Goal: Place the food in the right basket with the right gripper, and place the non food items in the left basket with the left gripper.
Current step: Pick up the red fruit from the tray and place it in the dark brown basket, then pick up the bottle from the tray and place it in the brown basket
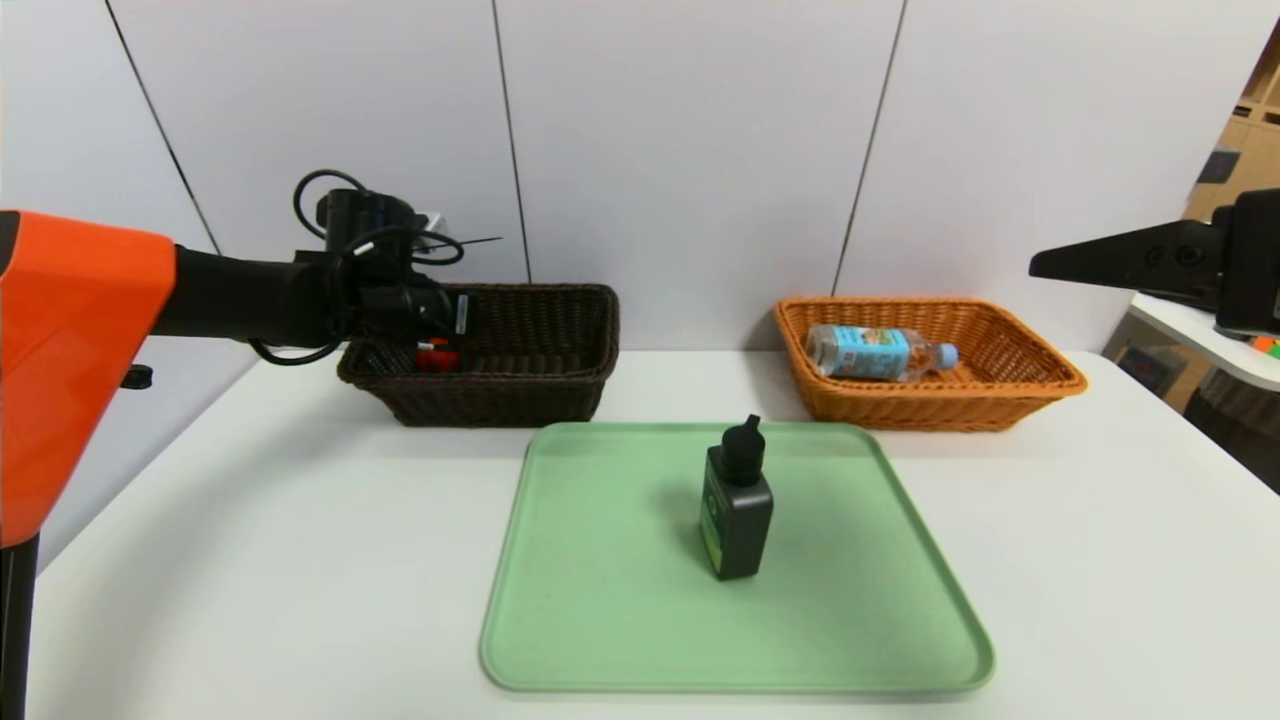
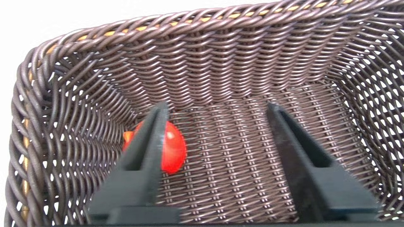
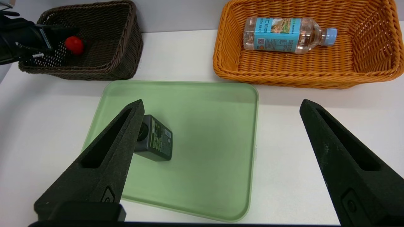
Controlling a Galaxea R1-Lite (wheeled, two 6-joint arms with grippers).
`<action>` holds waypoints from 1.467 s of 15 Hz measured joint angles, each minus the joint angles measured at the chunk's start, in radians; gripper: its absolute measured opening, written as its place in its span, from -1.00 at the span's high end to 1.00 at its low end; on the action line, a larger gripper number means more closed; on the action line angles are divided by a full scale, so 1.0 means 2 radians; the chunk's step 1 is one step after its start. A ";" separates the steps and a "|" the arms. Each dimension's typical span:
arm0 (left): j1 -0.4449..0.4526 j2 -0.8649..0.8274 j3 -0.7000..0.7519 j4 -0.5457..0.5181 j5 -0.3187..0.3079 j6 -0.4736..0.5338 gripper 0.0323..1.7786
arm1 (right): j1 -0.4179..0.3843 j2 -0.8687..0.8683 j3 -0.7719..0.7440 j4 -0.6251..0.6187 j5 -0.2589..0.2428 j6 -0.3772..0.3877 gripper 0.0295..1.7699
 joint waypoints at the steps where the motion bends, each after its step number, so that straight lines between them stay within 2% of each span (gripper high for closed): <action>1: 0.000 0.000 -0.002 0.002 0.000 0.000 -0.37 | 0.000 0.000 0.000 0.000 0.000 0.000 -0.92; 5: -0.006 -0.023 -0.007 0.019 0.000 -0.001 -0.58 | 0.000 0.000 -0.001 0.000 0.000 0.000 -0.92; 8: -0.042 -0.074 -0.006 0.041 -0.013 -0.006 -0.68 | 0.000 0.000 0.001 0.000 0.000 0.000 -0.92; 10: -0.078 -0.116 0.007 0.042 -0.057 -0.009 -0.73 | 0.000 0.001 0.000 -0.002 0.000 0.001 -0.92; 13: -0.097 -0.155 0.051 0.020 -0.152 0.002 -0.79 | 0.000 0.000 0.000 -0.002 0.000 0.001 -0.92; 18: -0.105 -0.190 0.173 -0.091 -0.228 0.031 -0.85 | 0.000 -0.002 -0.001 -0.003 -0.001 0.012 -0.92; 21: -0.110 -0.212 0.252 -0.153 -0.288 0.047 -0.87 | 0.000 -0.002 -0.001 -0.002 0.000 0.016 -0.92; 22: -0.115 -0.218 0.275 -0.172 -0.298 0.049 -0.88 | 0.001 -0.002 -0.001 -0.002 0.000 0.022 -0.92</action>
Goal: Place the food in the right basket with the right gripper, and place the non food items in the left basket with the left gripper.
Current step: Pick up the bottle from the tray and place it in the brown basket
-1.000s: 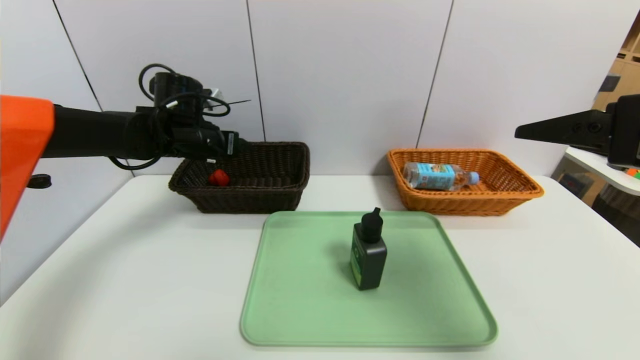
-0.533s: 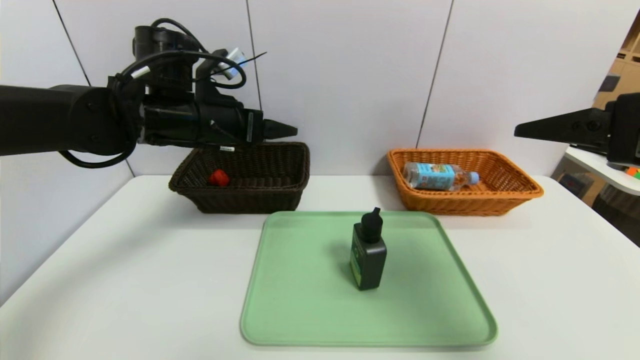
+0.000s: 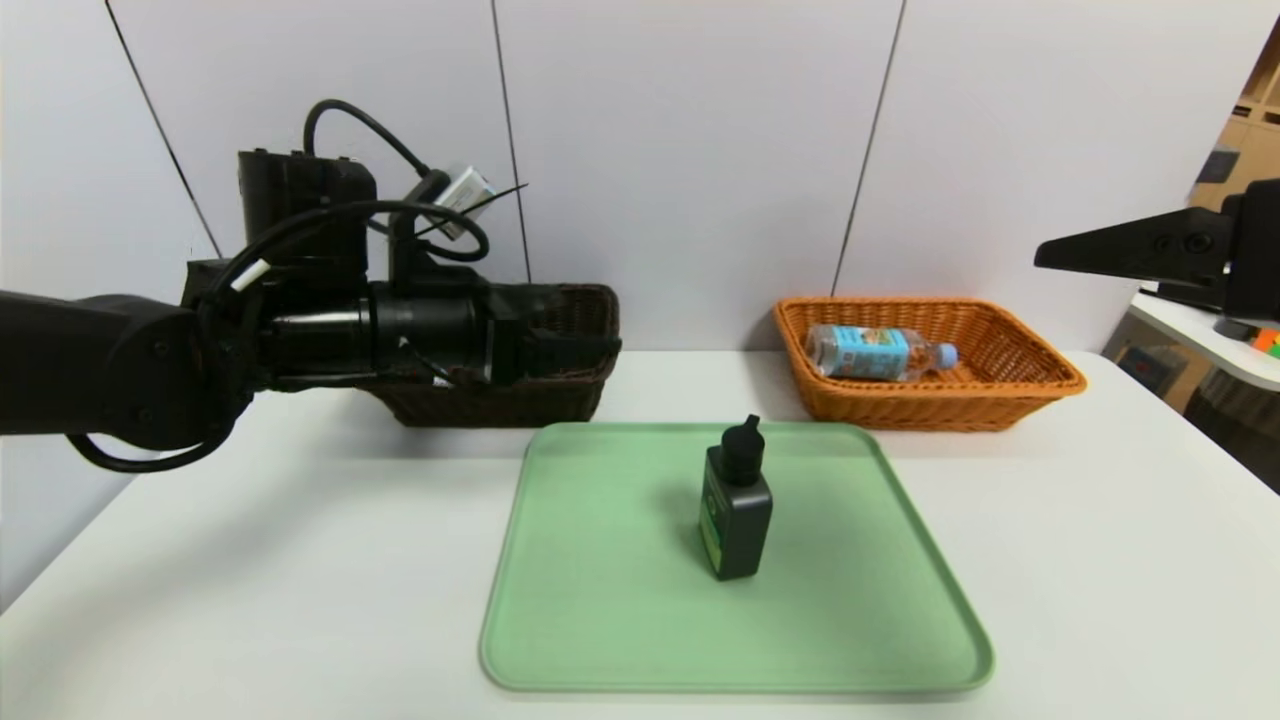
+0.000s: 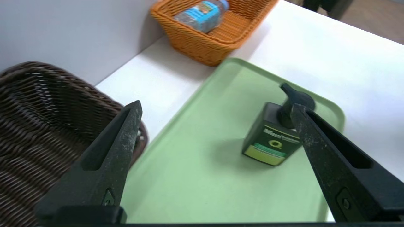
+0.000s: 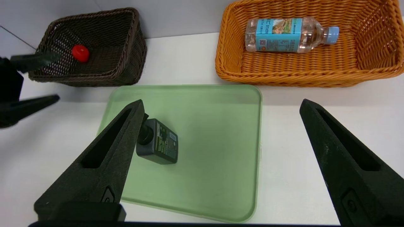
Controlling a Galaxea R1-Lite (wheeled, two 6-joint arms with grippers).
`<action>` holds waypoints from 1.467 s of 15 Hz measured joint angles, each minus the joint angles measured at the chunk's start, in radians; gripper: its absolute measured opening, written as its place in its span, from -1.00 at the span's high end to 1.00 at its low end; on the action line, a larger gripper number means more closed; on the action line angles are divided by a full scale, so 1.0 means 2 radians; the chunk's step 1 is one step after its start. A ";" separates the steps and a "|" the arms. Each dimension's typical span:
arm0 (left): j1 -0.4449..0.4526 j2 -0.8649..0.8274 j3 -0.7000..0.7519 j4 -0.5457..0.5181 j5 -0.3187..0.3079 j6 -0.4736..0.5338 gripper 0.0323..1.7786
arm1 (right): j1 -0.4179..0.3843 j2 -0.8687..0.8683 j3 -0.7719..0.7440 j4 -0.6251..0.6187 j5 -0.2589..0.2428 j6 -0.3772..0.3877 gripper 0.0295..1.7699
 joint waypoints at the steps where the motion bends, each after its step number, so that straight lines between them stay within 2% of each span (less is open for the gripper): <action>1: -0.006 -0.006 0.023 -0.020 -0.004 0.001 -0.88 | 0.002 0.000 0.000 0.000 0.000 0.003 -0.92; 5: -0.049 -0.015 0.086 -0.076 -0.005 -0.003 -0.88 | 0.004 0.001 0.000 -0.001 0.002 0.004 -0.92; 10: -0.114 -0.012 0.111 -0.084 0.012 -0.006 -0.90 | 0.004 -0.001 -0.002 -0.001 0.007 0.006 -0.92; 12: -0.131 -0.001 0.111 -0.086 0.024 -0.006 -0.90 | 0.004 -0.003 -0.003 -0.001 0.007 0.021 -0.92; 16: -0.150 0.029 0.112 -0.130 0.034 -0.008 -0.90 | 0.004 -0.008 -0.003 -0.001 0.007 0.022 -0.92; 22: -0.153 0.052 0.121 -0.133 0.051 -0.012 -0.90 | 0.004 -0.014 -0.001 0.000 0.011 0.022 -0.92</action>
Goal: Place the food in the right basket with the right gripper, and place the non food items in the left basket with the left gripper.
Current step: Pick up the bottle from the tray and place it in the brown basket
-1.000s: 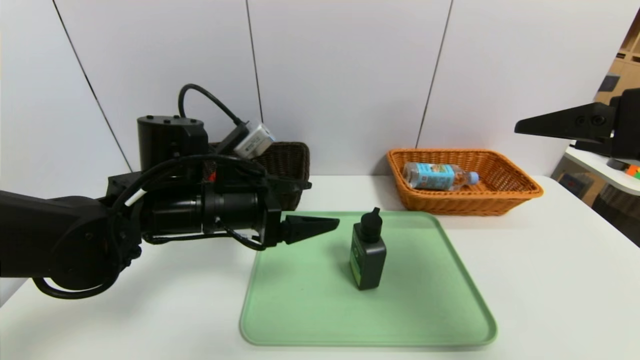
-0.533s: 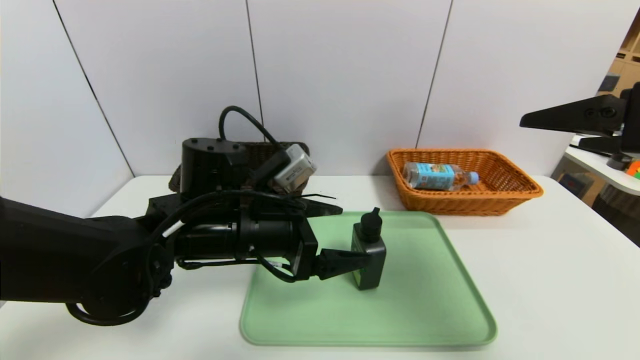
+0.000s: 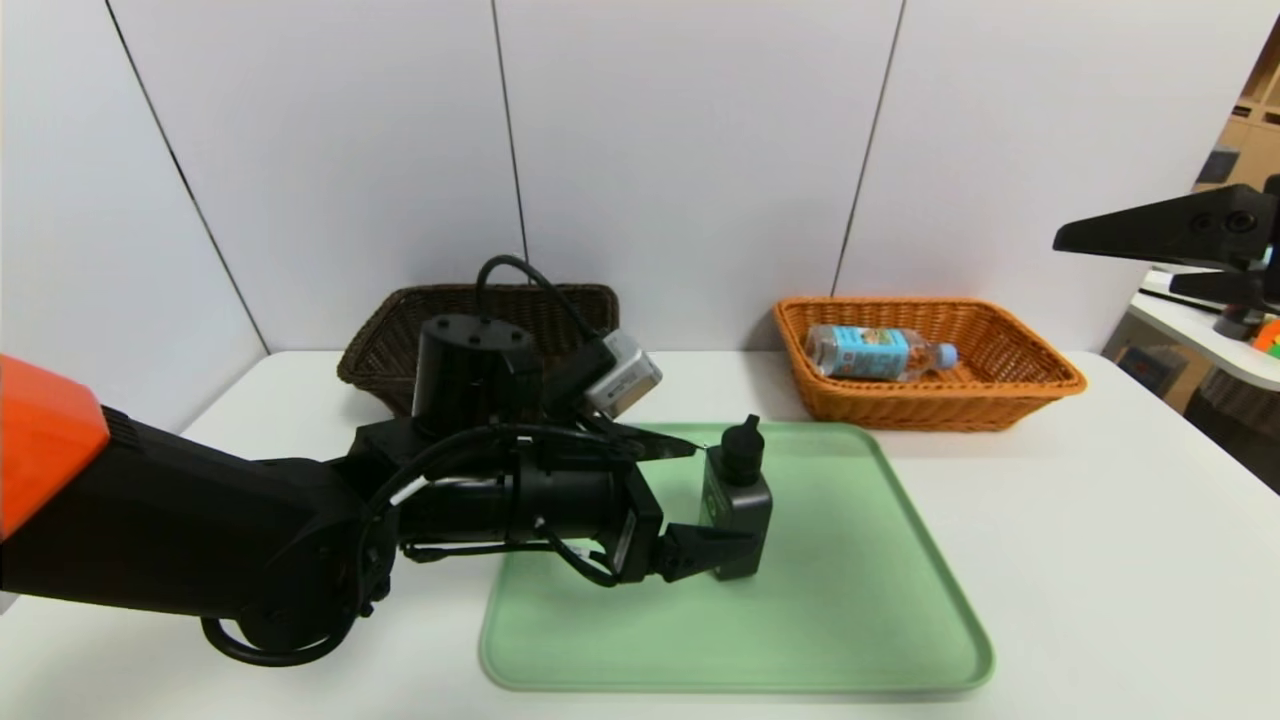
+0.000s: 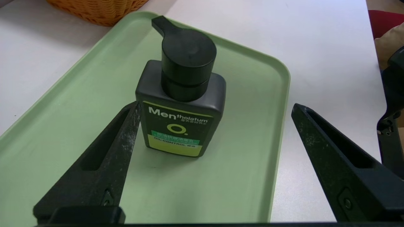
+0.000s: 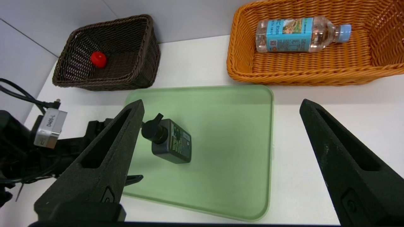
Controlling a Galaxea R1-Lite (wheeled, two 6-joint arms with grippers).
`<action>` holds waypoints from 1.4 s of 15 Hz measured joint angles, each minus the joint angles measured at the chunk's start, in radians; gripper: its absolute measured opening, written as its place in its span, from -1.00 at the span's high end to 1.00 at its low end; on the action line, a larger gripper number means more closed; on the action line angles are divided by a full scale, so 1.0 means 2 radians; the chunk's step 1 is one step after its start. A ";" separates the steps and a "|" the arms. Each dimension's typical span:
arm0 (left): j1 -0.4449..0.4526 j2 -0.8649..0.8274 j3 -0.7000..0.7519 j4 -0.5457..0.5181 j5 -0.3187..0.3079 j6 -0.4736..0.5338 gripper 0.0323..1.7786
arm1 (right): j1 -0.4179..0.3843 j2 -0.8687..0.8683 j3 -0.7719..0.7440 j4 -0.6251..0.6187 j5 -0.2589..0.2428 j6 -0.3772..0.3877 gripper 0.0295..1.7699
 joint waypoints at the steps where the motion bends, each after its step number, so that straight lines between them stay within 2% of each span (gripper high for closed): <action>1: 0.000 0.003 0.001 0.000 0.001 0.000 -0.90 | 0.000 -0.001 0.000 0.000 0.001 0.000 -0.92; 6: -0.003 0.021 -0.002 -0.005 0.018 0.001 -0.90 | -0.001 -0.003 0.004 0.000 0.001 0.000 -0.92; 11: -0.010 0.052 -0.004 -0.055 0.024 -0.002 -0.90 | -0.009 -0.004 0.017 0.000 0.005 0.003 -0.92; 13: -0.015 0.060 -0.004 -0.057 0.027 -0.008 -0.90 | -0.016 -0.005 0.019 0.000 0.012 0.010 -0.92; 21: -0.019 0.075 -0.009 -0.059 0.029 -0.010 -0.90 | -0.019 -0.005 0.019 0.000 0.014 0.011 -0.92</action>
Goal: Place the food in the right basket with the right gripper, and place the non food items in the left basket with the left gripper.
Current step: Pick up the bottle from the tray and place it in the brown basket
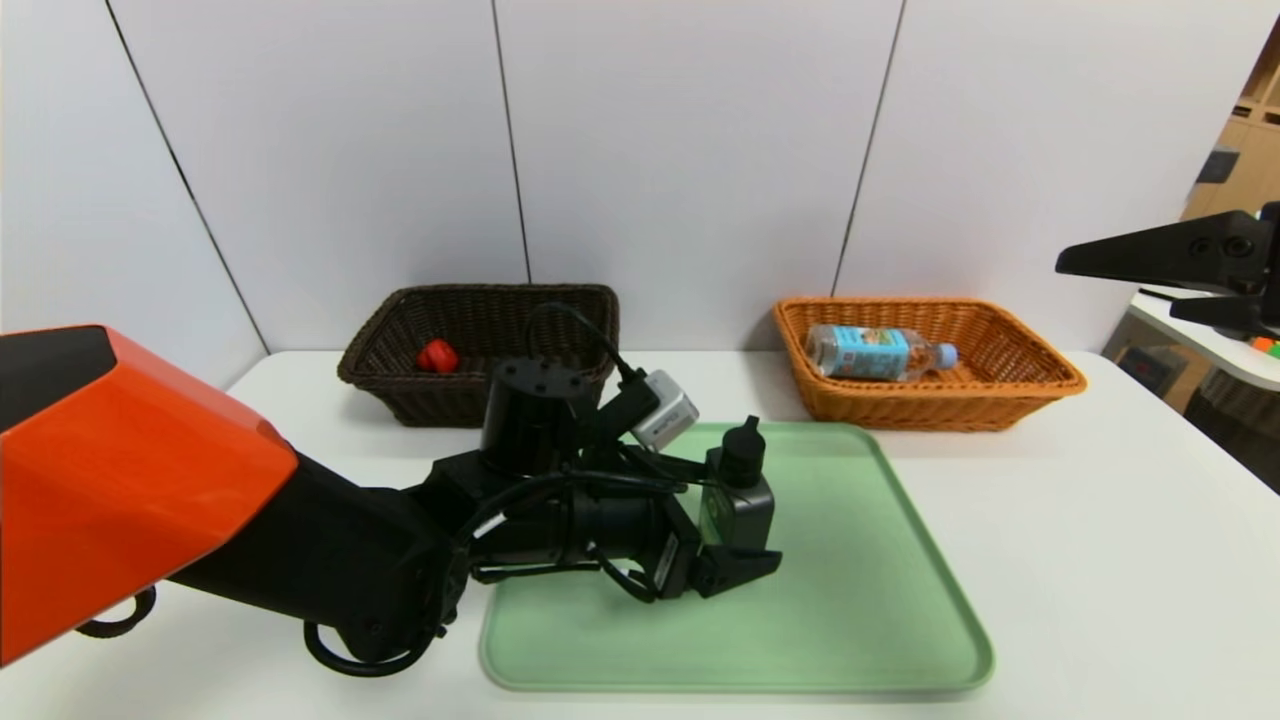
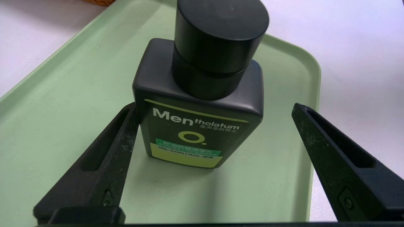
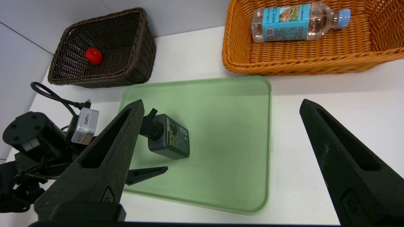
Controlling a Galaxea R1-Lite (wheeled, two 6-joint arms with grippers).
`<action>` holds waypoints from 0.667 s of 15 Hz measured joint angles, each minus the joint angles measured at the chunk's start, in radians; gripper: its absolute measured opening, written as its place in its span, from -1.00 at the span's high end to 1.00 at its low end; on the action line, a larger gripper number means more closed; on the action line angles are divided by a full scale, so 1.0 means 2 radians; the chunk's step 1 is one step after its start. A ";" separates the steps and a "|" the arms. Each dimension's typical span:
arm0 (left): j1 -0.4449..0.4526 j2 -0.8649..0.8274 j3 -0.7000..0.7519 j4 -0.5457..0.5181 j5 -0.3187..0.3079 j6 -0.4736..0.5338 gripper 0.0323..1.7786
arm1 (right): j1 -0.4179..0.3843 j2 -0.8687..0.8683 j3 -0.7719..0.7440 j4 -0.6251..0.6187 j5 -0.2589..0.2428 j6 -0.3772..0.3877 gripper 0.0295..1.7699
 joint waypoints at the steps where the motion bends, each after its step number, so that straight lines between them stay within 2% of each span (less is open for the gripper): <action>1: 0.000 0.004 -0.002 -0.006 0.000 0.000 -0.90 | 0.000 0.000 0.000 0.000 0.000 0.000 -0.92; 5: 0.000 0.035 -0.005 -0.069 0.017 -0.004 -0.90 | 0.000 0.000 0.000 0.000 0.001 0.001 -0.92; 10: 0.000 0.054 -0.006 -0.075 0.018 -0.011 -0.90 | 0.000 0.001 0.001 0.000 0.002 0.001 -0.92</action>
